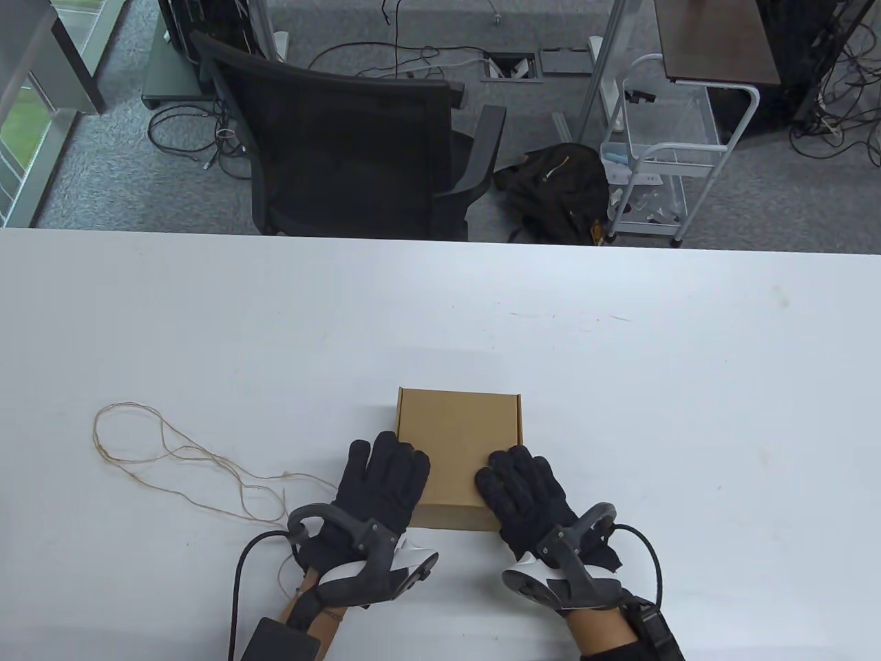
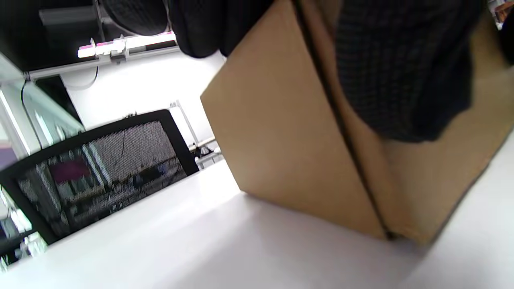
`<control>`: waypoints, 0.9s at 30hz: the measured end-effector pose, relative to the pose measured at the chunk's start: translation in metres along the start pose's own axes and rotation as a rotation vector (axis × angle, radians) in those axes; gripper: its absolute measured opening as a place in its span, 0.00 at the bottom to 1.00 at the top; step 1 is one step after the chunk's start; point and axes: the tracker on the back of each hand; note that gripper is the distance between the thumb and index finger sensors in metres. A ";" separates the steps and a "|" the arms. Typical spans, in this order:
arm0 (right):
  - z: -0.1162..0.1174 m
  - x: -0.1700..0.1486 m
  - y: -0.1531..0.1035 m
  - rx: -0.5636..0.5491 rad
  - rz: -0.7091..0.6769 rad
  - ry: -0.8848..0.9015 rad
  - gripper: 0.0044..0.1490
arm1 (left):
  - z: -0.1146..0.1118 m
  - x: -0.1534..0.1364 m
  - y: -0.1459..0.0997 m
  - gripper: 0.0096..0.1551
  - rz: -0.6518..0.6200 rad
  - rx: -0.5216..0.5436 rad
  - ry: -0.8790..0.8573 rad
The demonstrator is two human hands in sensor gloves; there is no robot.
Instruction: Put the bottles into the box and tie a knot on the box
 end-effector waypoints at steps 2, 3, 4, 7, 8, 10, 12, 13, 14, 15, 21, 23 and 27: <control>0.001 0.000 -0.001 -0.041 -0.019 -0.025 0.63 | 0.000 0.000 0.000 0.66 -0.001 0.024 0.022; 0.001 0.001 0.000 -0.031 -0.014 -0.032 0.62 | 0.001 0.000 0.000 0.66 -0.009 0.034 0.035; 0.001 0.002 0.001 -0.043 -0.017 -0.061 0.62 | 0.001 -0.001 0.001 0.65 -0.012 0.040 0.047; 0.002 0.003 0.002 -0.030 0.013 -0.063 0.62 | 0.001 -0.005 0.000 0.65 -0.001 0.039 0.019; 0.003 0.004 0.002 -0.016 0.026 -0.060 0.62 | 0.001 -0.008 -0.001 0.64 -0.004 0.034 -0.028; 0.001 0.002 0.003 -0.005 0.064 0.002 0.61 | 0.000 -0.016 -0.003 0.61 -0.019 0.009 -0.068; 0.002 0.001 0.003 0.021 0.087 0.048 0.60 | -0.005 -0.029 -0.007 0.57 -0.028 -0.039 -0.164; 0.004 0.000 0.002 0.045 0.096 0.072 0.60 | -0.010 -0.037 -0.012 0.56 -0.012 -0.043 -0.261; 0.005 -0.002 0.002 0.057 0.104 0.089 0.61 | -0.013 -0.043 -0.015 0.53 0.003 -0.021 -0.334; 0.004 -0.003 0.002 0.060 0.111 0.109 0.61 | -0.014 -0.051 -0.018 0.53 0.037 -0.021 -0.336; 0.005 -0.008 0.000 0.058 0.122 0.210 0.60 | -0.029 -0.093 -0.037 0.29 0.112 -0.198 -0.410; 0.005 -0.010 0.000 0.064 0.127 0.226 0.60 | -0.045 -0.090 -0.038 0.28 0.049 -0.430 -0.463; 0.005 -0.011 -0.002 0.068 0.145 0.275 0.60 | -0.072 -0.062 -0.036 0.42 -0.101 -0.828 -0.483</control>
Point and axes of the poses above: the tracker on the back of each hand, its own x axis roughly to the thumb side, its own y axis roughly from the wrist to the fingertips, z = x × y, and after that the axes turned 13 degrees about y, right-handed
